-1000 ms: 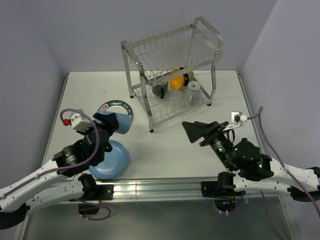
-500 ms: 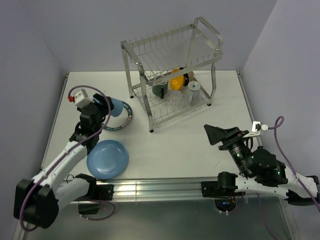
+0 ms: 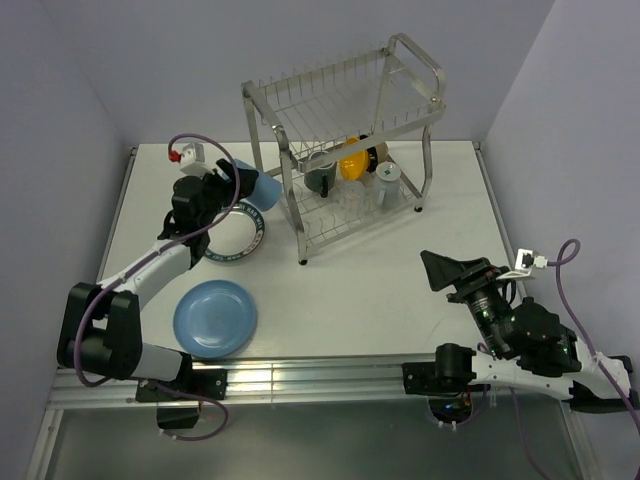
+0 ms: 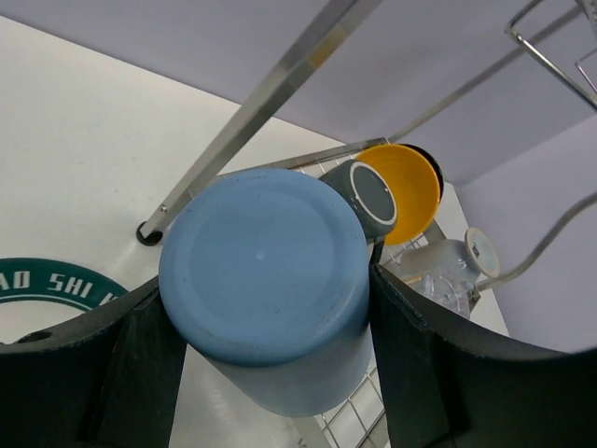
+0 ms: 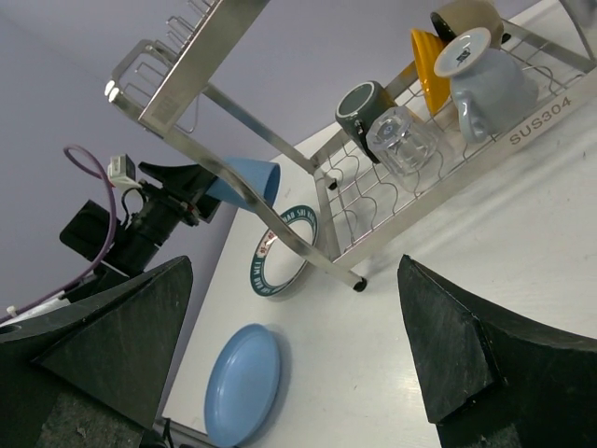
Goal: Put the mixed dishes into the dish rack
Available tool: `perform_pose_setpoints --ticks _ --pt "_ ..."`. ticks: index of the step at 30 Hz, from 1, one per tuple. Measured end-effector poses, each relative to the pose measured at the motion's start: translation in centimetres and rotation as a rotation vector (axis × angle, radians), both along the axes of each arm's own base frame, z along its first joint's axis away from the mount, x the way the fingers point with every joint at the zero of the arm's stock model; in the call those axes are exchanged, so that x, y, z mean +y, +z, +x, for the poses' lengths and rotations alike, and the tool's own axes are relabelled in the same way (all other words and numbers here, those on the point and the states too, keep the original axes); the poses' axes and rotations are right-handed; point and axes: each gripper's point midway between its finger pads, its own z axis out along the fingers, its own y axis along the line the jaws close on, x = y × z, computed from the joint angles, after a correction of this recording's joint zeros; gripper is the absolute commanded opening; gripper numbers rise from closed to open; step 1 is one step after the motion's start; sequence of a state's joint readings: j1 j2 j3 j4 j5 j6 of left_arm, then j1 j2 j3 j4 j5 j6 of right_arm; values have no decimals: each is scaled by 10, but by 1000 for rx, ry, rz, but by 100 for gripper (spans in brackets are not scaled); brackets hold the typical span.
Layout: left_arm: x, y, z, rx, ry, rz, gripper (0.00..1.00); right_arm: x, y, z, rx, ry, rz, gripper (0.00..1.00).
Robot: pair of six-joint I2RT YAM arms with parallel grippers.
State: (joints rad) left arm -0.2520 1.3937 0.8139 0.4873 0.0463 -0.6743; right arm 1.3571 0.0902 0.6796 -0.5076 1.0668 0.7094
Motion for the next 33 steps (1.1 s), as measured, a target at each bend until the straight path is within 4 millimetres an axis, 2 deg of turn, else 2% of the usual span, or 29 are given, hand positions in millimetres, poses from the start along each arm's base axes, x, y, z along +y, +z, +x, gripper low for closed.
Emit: perform_pose_setpoints --ticks 11,21,24,29,33 --pt "-31 -26 16 -21 -133 -10 0 -4 -5 -1 6 -5 -11 97" --pt "-71 -7 27 -137 -242 47 0 -2 -10 0 15 -5 -43 97" --pt "-78 -9 26 -149 -263 71 0 -2 -9 0 15 -5 -43 97" --pt "-85 -24 27 -140 -290 102 0 -2 -9 0 15 -5 -44 97" --pt "-91 -45 31 -113 -310 143 0 -2 -9 0 15 -5 -44 97"
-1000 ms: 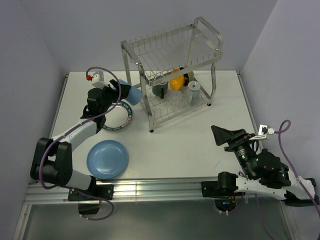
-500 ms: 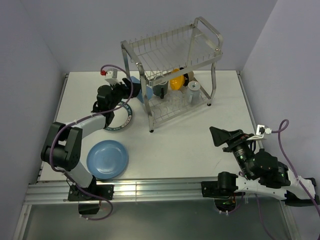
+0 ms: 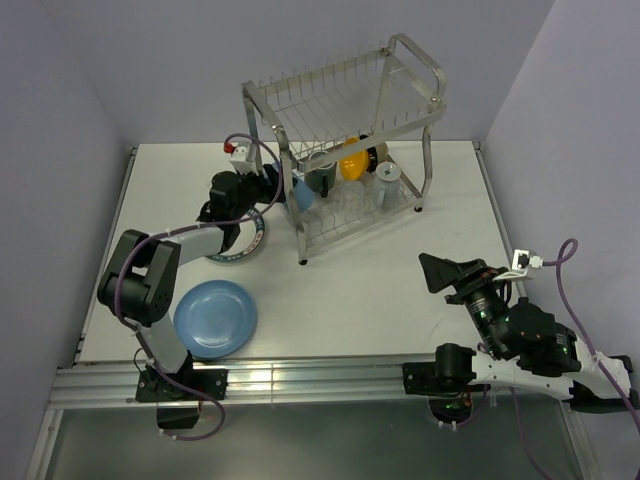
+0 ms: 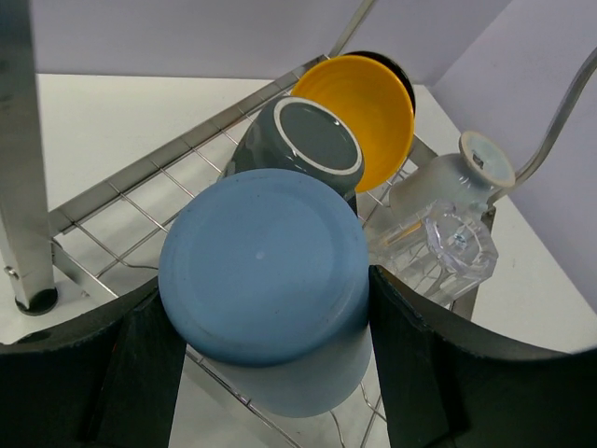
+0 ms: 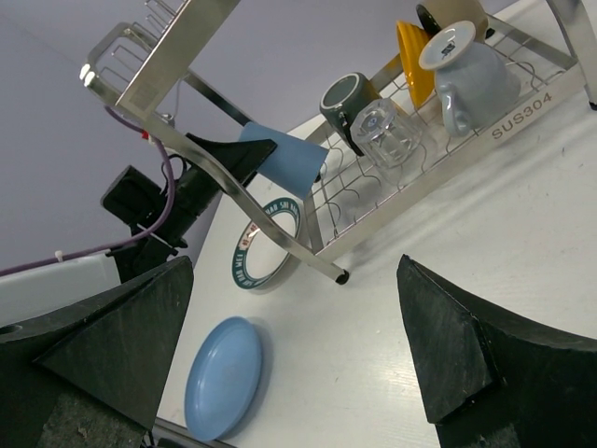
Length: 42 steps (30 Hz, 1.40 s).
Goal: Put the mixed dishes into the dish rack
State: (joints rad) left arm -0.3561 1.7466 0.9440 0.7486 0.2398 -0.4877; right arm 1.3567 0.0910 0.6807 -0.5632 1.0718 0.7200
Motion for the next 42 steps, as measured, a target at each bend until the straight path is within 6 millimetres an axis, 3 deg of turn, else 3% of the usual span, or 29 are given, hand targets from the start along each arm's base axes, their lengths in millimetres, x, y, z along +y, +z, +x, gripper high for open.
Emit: perform_pose_setpoints --ticks 8,14,22,24,28,29,36,42 --pt "-24 -10 -2 -11 -41 93 2 0 -2 0 2 0 -10 97" --pt "-40 -8 -4 -34 -37 157 20 0 -3 0 4 0 -14 97" --pt "-52 -25 -8 -4 -43 230 40 -1 -4 0 7 0 -19 97" --pt "-54 -26 -9 -4 -48 237 58 -1 -4 0 7 0 -19 97" --pt "-55 -26 -9 -7 -51 236 64 0 -5 0 7 0 -22 97" --pt "-55 -25 -9 -8 -51 235 95 0 -5 0 8 0 -24 97" --pt "-53 -26 -13 -18 -49 229 97 3 -6 1 12 1 -42 97" --pt "-37 -34 -24 -11 -28 218 97 4 -6 1 12 1 -45 97"
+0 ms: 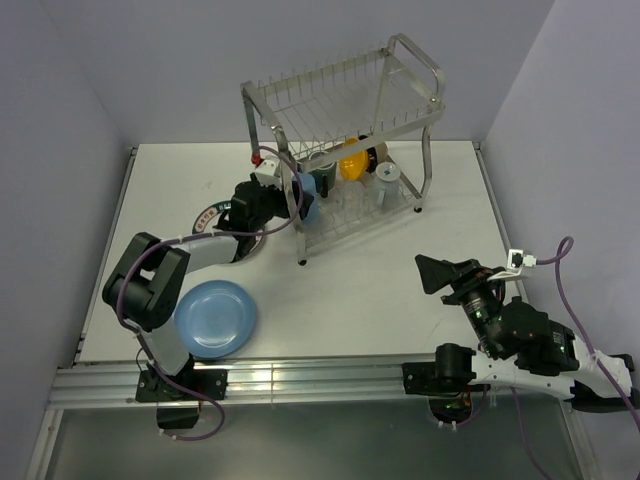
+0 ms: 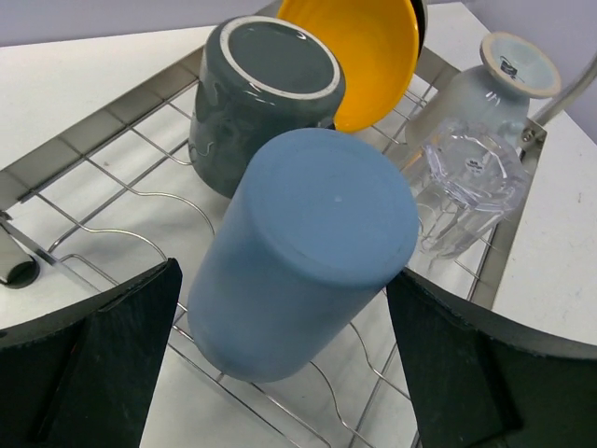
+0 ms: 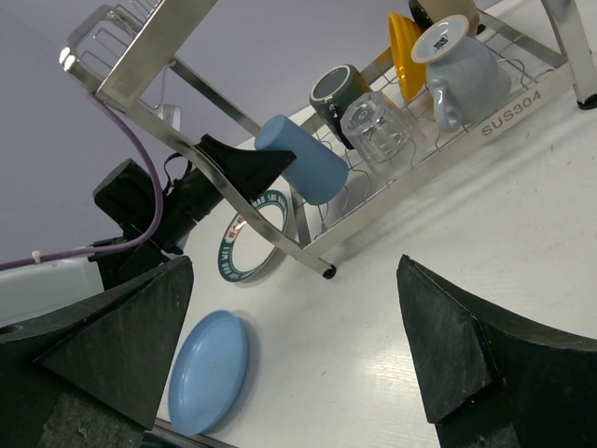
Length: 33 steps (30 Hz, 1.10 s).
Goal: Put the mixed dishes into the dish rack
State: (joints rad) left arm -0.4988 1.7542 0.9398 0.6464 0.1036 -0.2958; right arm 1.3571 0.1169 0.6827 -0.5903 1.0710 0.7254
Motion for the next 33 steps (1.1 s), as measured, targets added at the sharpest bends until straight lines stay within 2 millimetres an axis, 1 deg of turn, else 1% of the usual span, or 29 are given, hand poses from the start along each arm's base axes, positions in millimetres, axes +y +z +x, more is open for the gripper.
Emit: perform_pose_setpoints --ticks 4,9,12,15,16,18,23,25,27,28,31,32,33 --pt "11 1 -2 -12 29 -17 97 2 0 0 2 0 -10 97" --pt "30 6 -10 -16 44 -61 97 5 -2 1 6 2 -26 97" --pt "42 23 -11 -40 43 -115 97 5 -1 1 7 2 -23 97" --pt "47 44 -11 -81 30 -152 97 5 -1 1 8 2 -21 97" --pt "47 49 -11 -92 18 -164 97 5 -1 1 8 2 -20 97" --pt "43 53 -14 -95 -8 -179 97 6 -1 1 8 3 -19 97" --pt "37 52 -14 -84 -70 -232 96 6 -1 0 9 7 -17 96" --pt "38 50 -14 -80 -87 -260 96 6 -1 0 9 7 -15 96" --pt "50 43 -16 -65 -104 -327 97 4 -1 0 8 7 -10 96" --pt "57 40 -17 -60 -109 -354 99 3 -1 0 8 7 -6 97" --pt "84 18 -17 27 -88 -451 99 1 0 -1 5 7 7 97" --pt "91 13 -16 67 -81 -503 99 0 0 -1 5 7 10 97" --pt "94 12 -15 83 -84 -531 99 -1 0 -1 4 7 11 96"
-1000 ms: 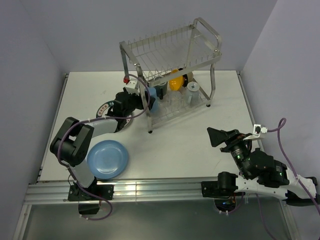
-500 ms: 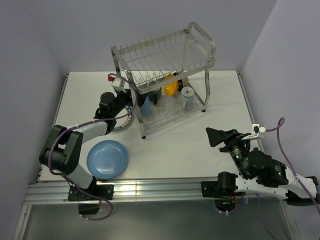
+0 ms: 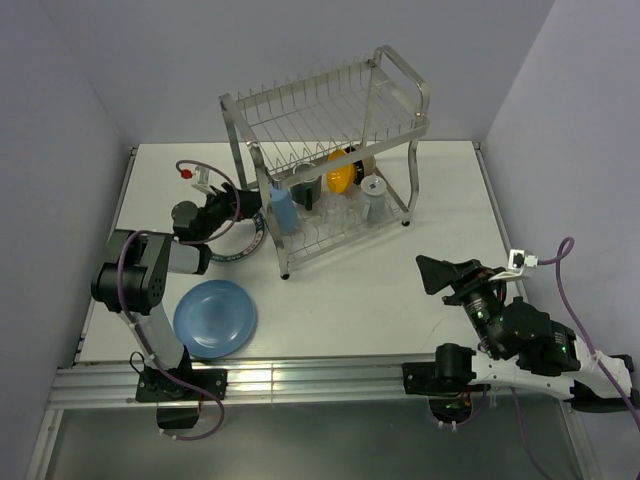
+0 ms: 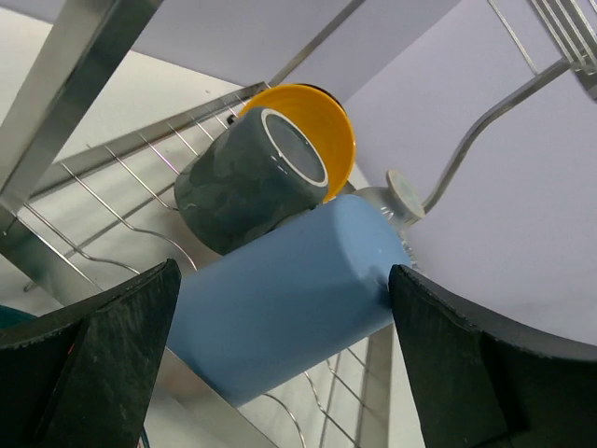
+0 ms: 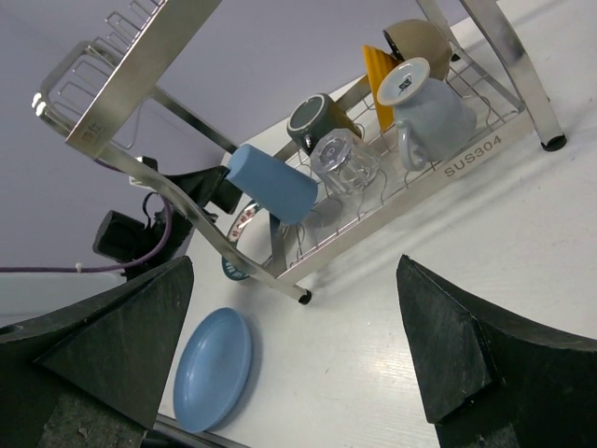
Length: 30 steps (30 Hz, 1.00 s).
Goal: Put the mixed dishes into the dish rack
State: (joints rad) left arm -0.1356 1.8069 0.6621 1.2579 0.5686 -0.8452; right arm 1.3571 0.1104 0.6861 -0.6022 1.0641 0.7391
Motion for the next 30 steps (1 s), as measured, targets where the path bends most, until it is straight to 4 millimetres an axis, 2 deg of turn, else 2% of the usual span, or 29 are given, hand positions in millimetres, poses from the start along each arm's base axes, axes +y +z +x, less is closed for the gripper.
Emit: perform_pose_setpoints --ticks 7,16,30 --pt "5 -8 -10 104 -28 -123 99 -1 -2 0 3 0 -8 96" --pt "11 -12 -29 176 -36 -186 99 2 -5 -1 8 8 -15 97" --pt "2 0 -24 197 -103 -207 99 7 -11 -1 14 18 -32 96"
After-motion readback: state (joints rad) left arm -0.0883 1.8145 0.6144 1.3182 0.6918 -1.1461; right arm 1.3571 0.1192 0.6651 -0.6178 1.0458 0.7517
